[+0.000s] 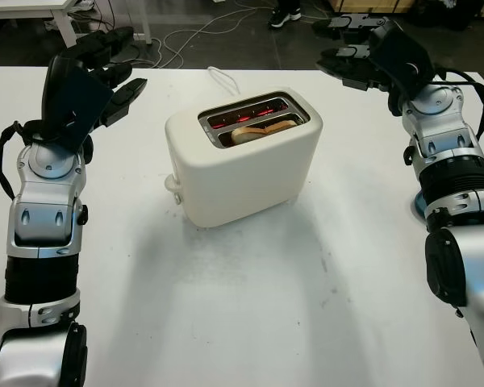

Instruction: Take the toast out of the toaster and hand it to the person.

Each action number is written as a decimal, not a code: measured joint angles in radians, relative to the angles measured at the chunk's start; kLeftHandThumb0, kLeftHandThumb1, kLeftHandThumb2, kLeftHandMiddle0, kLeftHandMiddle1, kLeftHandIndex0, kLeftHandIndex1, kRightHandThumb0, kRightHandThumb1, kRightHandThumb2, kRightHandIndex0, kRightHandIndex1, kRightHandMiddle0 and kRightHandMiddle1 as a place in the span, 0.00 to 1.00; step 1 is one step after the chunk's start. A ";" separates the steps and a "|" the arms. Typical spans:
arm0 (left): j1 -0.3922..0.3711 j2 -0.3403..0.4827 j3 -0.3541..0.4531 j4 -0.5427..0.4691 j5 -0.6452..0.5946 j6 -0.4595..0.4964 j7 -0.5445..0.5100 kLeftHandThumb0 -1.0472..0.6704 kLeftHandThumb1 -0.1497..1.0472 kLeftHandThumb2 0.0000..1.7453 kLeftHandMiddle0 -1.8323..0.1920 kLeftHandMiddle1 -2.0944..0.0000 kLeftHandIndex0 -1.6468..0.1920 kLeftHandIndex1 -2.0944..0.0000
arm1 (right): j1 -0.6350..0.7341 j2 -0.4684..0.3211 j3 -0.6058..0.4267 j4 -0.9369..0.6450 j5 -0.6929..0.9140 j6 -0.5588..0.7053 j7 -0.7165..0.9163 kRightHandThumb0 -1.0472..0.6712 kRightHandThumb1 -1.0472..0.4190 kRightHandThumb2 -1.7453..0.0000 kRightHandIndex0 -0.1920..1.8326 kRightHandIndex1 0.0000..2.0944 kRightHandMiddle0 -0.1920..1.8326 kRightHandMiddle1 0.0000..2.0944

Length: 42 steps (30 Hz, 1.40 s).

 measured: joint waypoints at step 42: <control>0.006 -0.030 -0.015 -0.045 0.009 0.015 -0.007 0.47 0.85 0.09 0.79 0.52 0.57 0.93 | 0.124 0.009 -0.003 -0.185 0.005 0.051 0.009 0.40 0.09 0.91 0.41 0.04 0.39 0.00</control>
